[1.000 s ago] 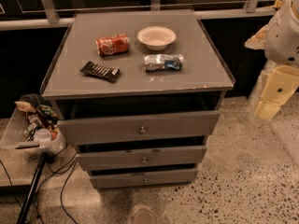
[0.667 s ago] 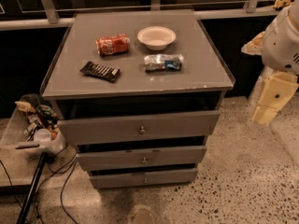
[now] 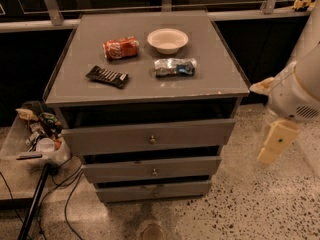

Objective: Open middle drawer

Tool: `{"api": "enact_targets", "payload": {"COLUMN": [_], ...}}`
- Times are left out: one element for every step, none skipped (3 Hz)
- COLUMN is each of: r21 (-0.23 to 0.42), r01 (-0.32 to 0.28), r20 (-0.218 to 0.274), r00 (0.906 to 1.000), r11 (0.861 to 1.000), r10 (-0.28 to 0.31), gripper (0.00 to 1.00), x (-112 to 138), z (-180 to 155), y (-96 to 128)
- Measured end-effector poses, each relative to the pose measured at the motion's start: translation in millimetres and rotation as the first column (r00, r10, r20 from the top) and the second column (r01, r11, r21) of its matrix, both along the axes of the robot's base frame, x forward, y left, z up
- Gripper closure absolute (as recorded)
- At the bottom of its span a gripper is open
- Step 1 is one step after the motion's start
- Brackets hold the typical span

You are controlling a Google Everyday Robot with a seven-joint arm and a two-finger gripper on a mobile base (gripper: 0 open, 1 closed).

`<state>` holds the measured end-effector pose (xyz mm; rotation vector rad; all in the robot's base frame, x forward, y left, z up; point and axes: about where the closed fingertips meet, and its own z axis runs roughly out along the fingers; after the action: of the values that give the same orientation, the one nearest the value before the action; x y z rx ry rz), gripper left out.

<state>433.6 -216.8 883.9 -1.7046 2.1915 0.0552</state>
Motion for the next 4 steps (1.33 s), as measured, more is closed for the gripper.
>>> {"api": "enact_targets", "payload": {"r21": [0.066,0.061,0.061,0.053], "r01": [0.04,0.016,0.016,-0.01], "r20": [0.024,-0.002,-0.002,-0.041], "r00": [0.9988,0.9999,0.9999,0.9991], "r11": [0.997,0.998,0.998,0.999], "r10": [-0.042,-0.016,-0.015,0.012], "gripper": [0.0,0.0,0.0,0.0], "x": [-6,-16,-16,-18], "z": [-45,-91,-91,-112], "y": [3,29,29,48]}}
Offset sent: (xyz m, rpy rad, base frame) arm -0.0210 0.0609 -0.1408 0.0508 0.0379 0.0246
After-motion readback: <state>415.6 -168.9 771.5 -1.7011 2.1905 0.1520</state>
